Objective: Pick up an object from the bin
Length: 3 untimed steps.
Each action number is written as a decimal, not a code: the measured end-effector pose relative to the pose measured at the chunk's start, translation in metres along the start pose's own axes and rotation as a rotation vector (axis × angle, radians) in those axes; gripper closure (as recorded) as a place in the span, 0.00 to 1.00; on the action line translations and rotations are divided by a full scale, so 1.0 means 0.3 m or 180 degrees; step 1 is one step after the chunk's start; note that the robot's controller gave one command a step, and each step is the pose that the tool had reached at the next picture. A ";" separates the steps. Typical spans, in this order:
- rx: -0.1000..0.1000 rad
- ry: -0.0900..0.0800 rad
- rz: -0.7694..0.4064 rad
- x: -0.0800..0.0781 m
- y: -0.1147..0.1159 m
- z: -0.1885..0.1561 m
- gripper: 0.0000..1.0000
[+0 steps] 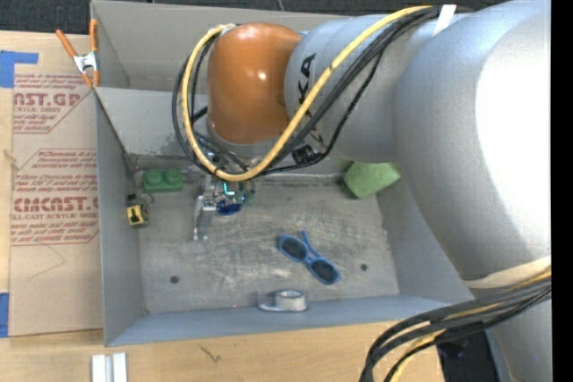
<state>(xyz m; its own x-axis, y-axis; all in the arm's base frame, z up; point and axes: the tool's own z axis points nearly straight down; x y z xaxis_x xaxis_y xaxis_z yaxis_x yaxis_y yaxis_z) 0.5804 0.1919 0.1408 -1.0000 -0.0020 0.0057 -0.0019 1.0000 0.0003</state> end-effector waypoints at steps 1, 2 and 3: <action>0.0006 -0.0015 -0.0765 -0.026 -0.145 0.096 0.00; -0.0037 -0.0132 -0.1067 -0.066 -0.212 0.201 0.00; -0.0032 -0.0165 -0.1061 -0.077 -0.212 0.188 1.00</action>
Offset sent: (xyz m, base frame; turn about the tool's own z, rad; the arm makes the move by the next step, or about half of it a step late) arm 0.0079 -0.0423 -0.0275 -0.2415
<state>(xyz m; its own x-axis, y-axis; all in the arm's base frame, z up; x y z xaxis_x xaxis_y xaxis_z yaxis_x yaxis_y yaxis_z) 0.6032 0.1284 0.0842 -0.9433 -0.3287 -0.0472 -0.3292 0.9442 0.0035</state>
